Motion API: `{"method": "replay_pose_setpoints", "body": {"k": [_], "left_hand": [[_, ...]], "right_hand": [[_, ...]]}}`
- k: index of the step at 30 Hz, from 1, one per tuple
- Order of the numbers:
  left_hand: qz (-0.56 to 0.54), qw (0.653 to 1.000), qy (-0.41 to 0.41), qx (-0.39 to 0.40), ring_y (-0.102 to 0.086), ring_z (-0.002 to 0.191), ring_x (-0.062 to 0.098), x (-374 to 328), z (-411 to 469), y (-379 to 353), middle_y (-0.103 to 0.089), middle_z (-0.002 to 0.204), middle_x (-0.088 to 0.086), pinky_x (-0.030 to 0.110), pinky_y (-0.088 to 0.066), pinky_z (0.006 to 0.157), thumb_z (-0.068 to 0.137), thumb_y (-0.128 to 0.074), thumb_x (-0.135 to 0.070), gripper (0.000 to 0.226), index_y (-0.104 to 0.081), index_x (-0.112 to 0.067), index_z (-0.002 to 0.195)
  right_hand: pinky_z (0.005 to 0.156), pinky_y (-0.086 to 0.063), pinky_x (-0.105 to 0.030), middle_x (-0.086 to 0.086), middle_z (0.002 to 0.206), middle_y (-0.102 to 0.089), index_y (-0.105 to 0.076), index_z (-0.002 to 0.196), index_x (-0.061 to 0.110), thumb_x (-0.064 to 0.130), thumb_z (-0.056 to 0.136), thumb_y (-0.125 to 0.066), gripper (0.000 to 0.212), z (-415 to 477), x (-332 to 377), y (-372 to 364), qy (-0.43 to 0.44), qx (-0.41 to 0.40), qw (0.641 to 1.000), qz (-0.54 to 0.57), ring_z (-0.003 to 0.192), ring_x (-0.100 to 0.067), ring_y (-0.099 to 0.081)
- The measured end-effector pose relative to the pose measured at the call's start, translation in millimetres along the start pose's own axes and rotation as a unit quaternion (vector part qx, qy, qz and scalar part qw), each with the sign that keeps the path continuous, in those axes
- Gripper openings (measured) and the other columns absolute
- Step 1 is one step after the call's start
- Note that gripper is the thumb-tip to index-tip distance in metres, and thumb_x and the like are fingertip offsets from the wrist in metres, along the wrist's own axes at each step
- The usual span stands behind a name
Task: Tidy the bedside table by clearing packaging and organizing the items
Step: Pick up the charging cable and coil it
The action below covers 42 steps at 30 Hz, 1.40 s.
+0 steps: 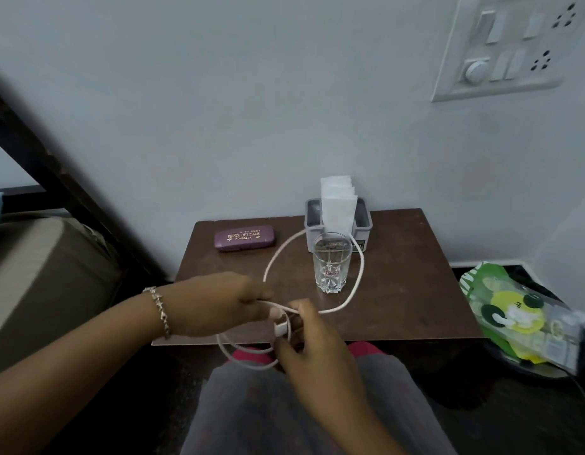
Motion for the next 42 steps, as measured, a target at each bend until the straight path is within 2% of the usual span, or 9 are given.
{"method": "replay_pose_setpoints", "body": {"k": [8, 14, 21, 26, 29, 31, 35, 40, 42], "left_hand": [[-0.12, 0.966, 0.029, -0.225, -0.042, 0.052, 0.007, 13.2, -11.5, 22.4, -0.048, 0.053, -0.01, 0.03, -0.036, 0.056, 0.073, -0.043, -0.077, 0.046, -0.054, -0.034, 0.06], [-0.037, 0.951, 0.04, -0.304, -0.06, 0.072, 0.005, 11.9, -16.6, 37.4, -0.065, 0.072, -0.011, 0.031, -0.048, 0.069, 0.078, -0.039, -0.072, 0.037, -0.061, -0.043, 0.084], [-0.21, 0.92, -0.056, -0.325, -0.062, 0.084, 0.026, 12.1, -11.2, 48.9, -0.067, 0.083, 0.004, 0.053, -0.048, 0.082, 0.075, -0.04, -0.071, 0.048, -0.063, -0.032, 0.092], [-0.286, 0.866, -0.079, -0.403, -0.06, 0.083, 0.022, 7.4, -18.2, 52.2, -0.064, 0.086, 0.003, 0.047, -0.048, 0.079, 0.076, -0.049, -0.061, 0.034, -0.061, -0.031, 0.088], [-0.37, 0.779, -0.029, -0.505, -0.059, 0.086, 0.007, 27.4, -38.2, 51.1, -0.063, 0.099, -0.002, 0.03, -0.047, 0.078, 0.079, -0.058, -0.054, 0.028, -0.059, -0.03, 0.092], [-0.459, 0.707, 0.037, -0.536, -0.053, 0.062, 0.006, 44.9, -50.4, 34.7, -0.062, 0.073, -0.005, 0.025, -0.043, 0.061, 0.086, -0.055, -0.047, 0.027, -0.06, -0.021, 0.078], [-0.661, 0.711, 0.137, -0.2, -0.061, 0.044, 0.009, 10.9, -14.0, -50.9, -0.069, 0.057, 0.002, 0.015, -0.042, 0.038, 0.09, -0.038, -0.05, 0.063, -0.071, -0.012, 0.053], [-0.906, 0.387, 0.036, -0.169, -0.072, 0.084, 0.022, -12.4, -1.5, -63.3, -0.07, 0.106, 0.022, 0.031, -0.06, 0.067, 0.089, -0.051, -0.024, 0.036, -0.063, 0.006, 0.106], [-0.922, 0.326, 0.016, -0.208, -0.073, 0.082, 0.022, -5.7, -1.9, -55.9, -0.069, 0.105, 0.023, 0.036, -0.058, 0.07, 0.092, -0.048, -0.015, 0.031, -0.064, 0.009, 0.103]], "right_hand": [[0.067, -0.039, -0.035, 0.0, 0.094, -0.067, -0.043, 0.109, 0.03, 0.044, 0.097, -0.03, 0.023, 11.7, 19.3, 17.0, -0.002, -0.021, 0.987, -0.16, 0.094, -0.027, -0.062], [0.062, -0.032, -0.031, -0.002, 0.09, -0.059, -0.054, 0.094, 0.023, 0.046, 0.094, -0.036, 0.029, 18.6, 41.5, 37.1, 0.043, -0.072, 0.962, -0.258, 0.09, -0.024, -0.059], [0.077, -0.046, -0.027, -0.005, 0.093, -0.068, -0.066, 0.099, 0.024, 0.027, 0.093, -0.053, 0.015, 38.1, 24.4, 35.2, 0.047, 0.027, 0.984, 0.169, 0.088, -0.013, -0.061], [0.084, -0.047, -0.018, 0.002, 0.084, -0.073, -0.069, 0.099, 0.026, 0.024, 0.094, -0.051, 0.019, 36.3, 28.3, 44.0, 0.039, -0.044, 0.968, 0.244, 0.088, -0.005, -0.066], [0.084, -0.051, -0.031, 0.005, 0.084, -0.076, -0.072, 0.091, 0.033, 0.027, 0.091, -0.057, 0.016, 37.7, 27.7, 58.6, 0.021, -0.108, 0.949, 0.294, 0.079, -0.002, -0.068], [0.085, -0.052, -0.03, 0.002, 0.087, -0.076, -0.072, 0.091, 0.035, 0.025, 0.088, -0.06, 0.016, 38.1, 28.9, 63.7, 0.011, -0.126, 0.921, 0.369, 0.079, -0.001, -0.068], [0.089, -0.055, -0.031, -0.003, 0.079, -0.074, -0.068, 0.108, 0.004, 0.014, 0.085, -0.06, 0.026, 33.8, 30.8, 58.0, -0.017, -0.15, 0.822, 0.549, 0.097, -0.031, -0.067], [0.082, -0.057, -0.028, -0.005, 0.083, -0.076, -0.067, 0.102, 0.003, 0.014, 0.082, -0.061, 0.024, 21.0, 26.4, 50.0, -0.054, -0.143, 0.783, 0.603, 0.093, -0.02, -0.071], [0.078, -0.059, -0.033, -0.008, 0.083, -0.075, -0.067, 0.102, 0.004, 0.011, 0.087, -0.058, 0.019, 18.0, 21.3, 45.7, -0.076, -0.121, 0.791, 0.594, 0.089, -0.02, -0.072]]}}
Point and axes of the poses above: each hand's wrist, its own z-axis towards the middle knuckle, its own y-axis out of the back of the hand, x = y × z, the point moved 9 cm from there along z, towards the middle knuckle
